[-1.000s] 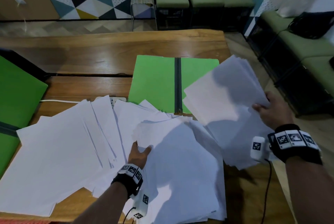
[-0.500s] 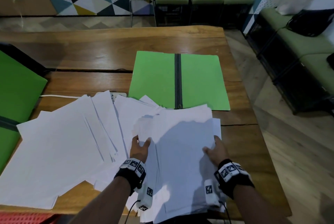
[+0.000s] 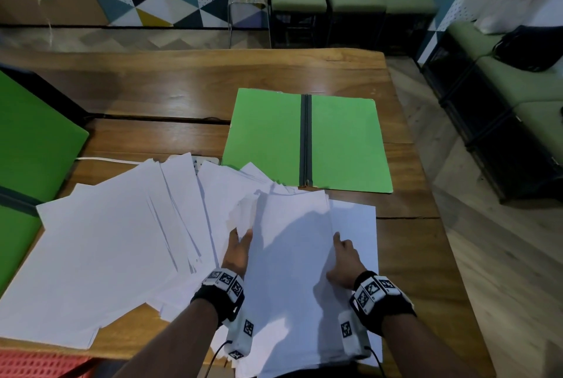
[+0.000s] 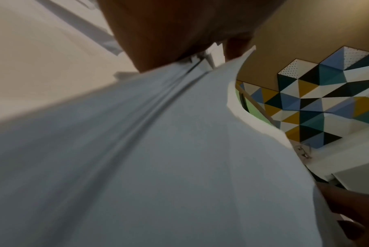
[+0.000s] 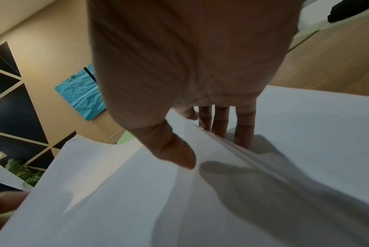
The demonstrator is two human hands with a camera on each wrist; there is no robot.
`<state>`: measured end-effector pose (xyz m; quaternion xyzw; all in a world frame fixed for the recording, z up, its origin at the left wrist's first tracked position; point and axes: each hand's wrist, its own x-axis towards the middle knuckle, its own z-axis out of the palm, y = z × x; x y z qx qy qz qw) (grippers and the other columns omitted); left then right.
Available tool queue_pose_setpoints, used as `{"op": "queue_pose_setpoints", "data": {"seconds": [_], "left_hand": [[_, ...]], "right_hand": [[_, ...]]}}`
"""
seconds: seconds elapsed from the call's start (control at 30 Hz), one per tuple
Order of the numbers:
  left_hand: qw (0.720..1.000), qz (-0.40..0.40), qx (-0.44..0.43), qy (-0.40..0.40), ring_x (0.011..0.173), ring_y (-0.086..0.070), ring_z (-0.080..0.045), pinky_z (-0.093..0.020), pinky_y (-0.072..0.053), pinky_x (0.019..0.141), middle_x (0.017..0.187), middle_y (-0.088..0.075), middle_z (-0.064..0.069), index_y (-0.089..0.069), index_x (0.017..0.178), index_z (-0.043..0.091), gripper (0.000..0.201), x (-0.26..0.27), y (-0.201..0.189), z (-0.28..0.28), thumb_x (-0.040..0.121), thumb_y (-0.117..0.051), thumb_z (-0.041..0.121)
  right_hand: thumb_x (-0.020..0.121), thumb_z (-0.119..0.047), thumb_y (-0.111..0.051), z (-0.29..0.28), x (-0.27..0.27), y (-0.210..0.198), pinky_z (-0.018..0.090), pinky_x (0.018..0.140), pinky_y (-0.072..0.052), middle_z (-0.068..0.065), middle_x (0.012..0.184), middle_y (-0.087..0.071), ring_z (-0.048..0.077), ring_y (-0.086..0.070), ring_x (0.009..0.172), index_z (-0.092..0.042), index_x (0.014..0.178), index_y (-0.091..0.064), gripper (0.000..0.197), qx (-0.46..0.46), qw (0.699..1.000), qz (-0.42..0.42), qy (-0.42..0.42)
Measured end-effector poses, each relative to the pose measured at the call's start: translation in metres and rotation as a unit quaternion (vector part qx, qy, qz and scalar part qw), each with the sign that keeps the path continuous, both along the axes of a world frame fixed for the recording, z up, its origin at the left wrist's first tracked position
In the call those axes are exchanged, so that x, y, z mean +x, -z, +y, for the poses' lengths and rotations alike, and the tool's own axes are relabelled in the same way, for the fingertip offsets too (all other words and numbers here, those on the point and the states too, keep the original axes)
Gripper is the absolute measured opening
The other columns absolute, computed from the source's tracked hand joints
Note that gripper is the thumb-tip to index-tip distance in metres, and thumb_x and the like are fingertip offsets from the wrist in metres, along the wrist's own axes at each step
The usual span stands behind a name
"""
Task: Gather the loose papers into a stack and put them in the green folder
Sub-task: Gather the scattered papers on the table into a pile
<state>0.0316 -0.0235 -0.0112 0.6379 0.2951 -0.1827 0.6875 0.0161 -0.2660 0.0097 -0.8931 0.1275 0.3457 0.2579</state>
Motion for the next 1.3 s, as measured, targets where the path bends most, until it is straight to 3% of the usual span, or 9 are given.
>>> {"op": "queue_pose_setpoints", "data": {"seconds": [0.1,0.27,0.37,0.53,0.67,0.8,1.07,1.2,1.3], "left_hand": [[0.999,-0.011,-0.038,-0.032,0.098,-0.057,-0.015,-0.031,-0.047,0.084,0.137,-0.051,-0.009,-0.040,0.140,0.014,0.041,0.000,0.000,0.003,0.100,-0.042,0.024],[0.998,-0.040,0.034,0.019,0.115,-0.059,-0.025,-0.046,-0.044,0.103,0.124,-0.062,0.000,-0.052,0.124,0.028,0.072,-0.001,0.006,0.004,0.068,-0.065,0.070],[0.993,-0.074,0.069,0.060,0.102,-0.065,-0.019,-0.039,-0.052,0.089,0.110,-0.069,0.004,-0.053,0.114,0.035,0.069,-0.005,0.007,0.004,0.052,-0.079,0.052],[0.990,-0.096,0.085,0.065,0.106,-0.061,-0.023,-0.039,-0.048,0.093,0.113,-0.066,-0.002,-0.052,0.125,0.022,0.070,-0.006,0.002,0.007,0.062,-0.080,0.034],[0.992,-0.086,0.086,0.039,0.104,-0.063,-0.028,-0.040,-0.049,0.089,0.109,-0.068,-0.009,-0.057,0.118,0.014,0.052,0.006,-0.006,0.017,0.071,-0.079,0.015],[0.990,-0.095,0.097,0.035,0.108,-0.063,-0.028,-0.042,-0.048,0.093,0.114,-0.068,-0.013,-0.061,0.120,0.008,0.072,0.023,-0.014,0.057,0.055,-0.081,0.030],[0.983,-0.095,0.155,0.035,0.108,-0.060,-0.028,-0.040,-0.044,0.093,0.115,-0.067,-0.014,-0.057,0.126,0.006,0.053,0.017,-0.029,0.133,0.077,-0.078,0.009],[0.974,-0.099,0.201,0.006,0.104,-0.059,-0.029,-0.040,-0.046,0.090,0.115,-0.064,-0.018,-0.056,0.124,0.002,0.050,0.004,-0.022,0.141,0.078,-0.075,0.005],[0.972,-0.097,0.211,-0.015,0.105,-0.061,-0.029,-0.040,-0.047,0.092,0.114,-0.065,-0.014,-0.057,0.123,0.008,0.050,-0.002,-0.015,0.140,0.077,-0.077,0.010]], "right_hand": [[0.085,-0.010,-0.054,0.000,0.007,0.001,0.040,0.109,-0.034,0.012,0.148,-0.020,0.033,-0.031,0.134,-0.017,0.152,0.009,0.092,0.025,0.999,-0.021,0.043],[0.087,-0.014,-0.049,0.011,0.006,0.006,0.038,0.108,-0.035,0.011,0.145,-0.023,0.031,-0.033,0.132,-0.017,0.152,-0.007,0.078,0.002,0.998,-0.046,0.036],[0.088,-0.017,-0.050,0.015,0.003,0.013,0.035,0.108,-0.035,0.009,0.141,-0.024,0.029,-0.032,0.131,-0.016,0.151,-0.010,0.075,-0.009,0.998,-0.047,0.037],[0.089,-0.023,-0.052,-0.001,0.010,0.014,0.034,0.104,-0.039,0.007,0.134,-0.032,0.026,-0.043,0.123,-0.019,0.146,-0.031,0.062,0.016,0.997,-0.055,0.046],[0.081,-0.042,-0.063,-0.031,0.016,0.014,0.045,0.099,-0.039,0.014,0.135,-0.039,0.033,-0.036,0.127,-0.020,0.132,-0.042,0.059,-0.137,0.968,-0.086,0.191],[0.074,-0.042,-0.072,-0.044,0.011,0.020,0.045,0.099,-0.038,0.019,0.136,-0.036,0.037,-0.033,0.127,-0.006,0.130,-0.038,0.075,-0.149,0.954,-0.049,0.254],[0.088,-0.031,-0.057,-0.019,0.022,0.016,0.040,0.102,-0.041,0.011,0.135,-0.043,0.029,-0.044,0.124,-0.018,0.133,-0.046,0.048,-0.083,0.972,-0.159,0.152],[0.087,-0.040,-0.061,0.027,0.036,0.014,0.045,0.102,-0.039,0.017,0.138,-0.042,0.036,-0.042,0.127,-0.010,0.134,-0.041,0.059,-0.028,0.965,-0.099,0.240],[0.085,-0.041,-0.061,0.049,0.036,0.012,0.045,0.099,-0.038,0.014,0.136,-0.038,0.033,-0.036,0.128,-0.014,0.132,-0.041,0.058,-0.104,0.975,-0.082,0.178]]}}
